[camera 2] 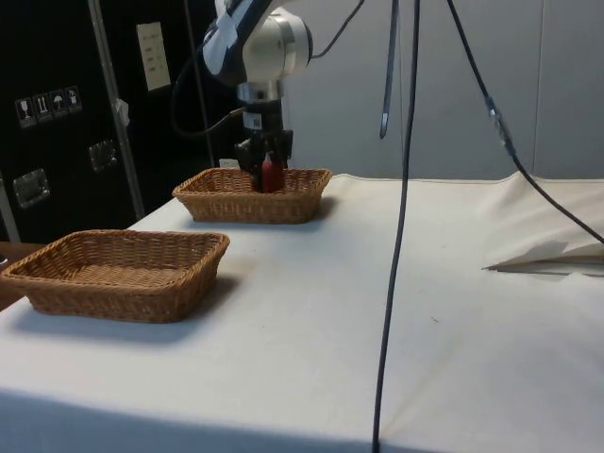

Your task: Pick up the red cube and place it into the right basket.

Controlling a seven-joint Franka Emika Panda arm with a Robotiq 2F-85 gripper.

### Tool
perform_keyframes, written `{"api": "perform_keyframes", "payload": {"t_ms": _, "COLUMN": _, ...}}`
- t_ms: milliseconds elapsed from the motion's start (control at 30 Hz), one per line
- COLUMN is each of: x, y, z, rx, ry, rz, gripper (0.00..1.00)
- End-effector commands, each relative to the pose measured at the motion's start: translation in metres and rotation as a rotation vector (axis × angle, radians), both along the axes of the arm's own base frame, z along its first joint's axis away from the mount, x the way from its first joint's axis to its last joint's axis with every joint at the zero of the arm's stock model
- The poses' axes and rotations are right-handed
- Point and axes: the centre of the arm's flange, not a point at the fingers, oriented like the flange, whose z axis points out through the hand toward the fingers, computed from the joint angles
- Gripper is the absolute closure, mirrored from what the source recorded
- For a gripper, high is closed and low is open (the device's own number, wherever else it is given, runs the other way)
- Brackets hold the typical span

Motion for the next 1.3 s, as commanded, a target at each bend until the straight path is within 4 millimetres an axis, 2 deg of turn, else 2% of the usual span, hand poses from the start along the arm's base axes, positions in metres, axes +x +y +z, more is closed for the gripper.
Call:
{"api": "perform_keyframes", "payload": {"t_ms": 0, "x": 0.002, "y": -0.004, "z": -0.004, "rx": 0.014, "ry": 0.003, "rz": 0.001, "gripper": 0.97}}
{"api": "perform_keyframes", "payload": {"t_ms": 333, "x": 0.005, "y": -0.009, "z": -0.008, "rx": 0.016, "ry": -0.002, "rz": -0.001, "gripper": 0.96}}
{"api": "perform_keyframes", "payload": {"t_ms": 400, "x": 0.005, "y": -0.009, "z": -0.009, "rx": 0.015, "ry": -0.001, "rz": -0.001, "gripper": 0.81}}
{"api": "perform_keyframes", "payload": {"t_ms": 467, "x": 0.005, "y": -0.009, "z": -0.009, "rx": 0.015, "ry": -0.002, "rz": -0.001, "gripper": 0.49}}
{"api": "perform_keyframes", "payload": {"t_ms": 567, "x": 0.005, "y": -0.008, "z": -0.008, "rx": 0.009, "ry": -0.002, "rz": 0.000, "gripper": 0.19}}
{"api": "perform_keyframes", "payload": {"t_ms": 600, "x": 0.006, "y": -0.009, "z": -0.009, "rx": 0.014, "ry": -0.002, "rz": 0.000, "gripper": 0.19}}
{"api": "perform_keyframes", "payload": {"t_ms": 667, "x": 0.006, "y": -0.009, "z": -0.009, "rx": 0.014, "ry": -0.002, "rz": 0.000, "gripper": 0.03}}
{"api": "perform_keyframes", "payload": {"t_ms": 700, "x": 0.006, "y": -0.009, "z": -0.009, "rx": 0.014, "ry": -0.002, "rz": 0.000, "gripper": 0.00}}
{"api": "perform_keyframes", "payload": {"t_ms": 900, "x": 0.006, "y": -0.009, "z": -0.009, "rx": 0.014, "ry": -0.002, "rz": 0.000, "gripper": 0.00}}
{"api": "perform_keyframes", "payload": {"t_ms": 1067, "x": 0.008, "y": -0.010, "z": 0.016, "rx": 0.007, "ry": -0.009, "rz": 0.010, "gripper": 0.00}}
{"api": "perform_keyframes", "payload": {"t_ms": 1100, "x": 0.008, "y": -0.009, "z": 0.019, "rx": 0.009, "ry": -0.009, "rz": 0.012, "gripper": 0.00}}
{"api": "perform_keyframes", "payload": {"t_ms": 1133, "x": 0.009, "y": -0.010, "z": 0.013, "rx": 0.006, "ry": -0.013, "rz": 0.008, "gripper": 0.00}}
{"api": "perform_keyframes", "payload": {"t_ms": 1267, "x": 0.009, "y": -0.010, "z": 0.036, "rx": 0.008, "ry": -0.015, "rz": 0.023, "gripper": 0.00}}
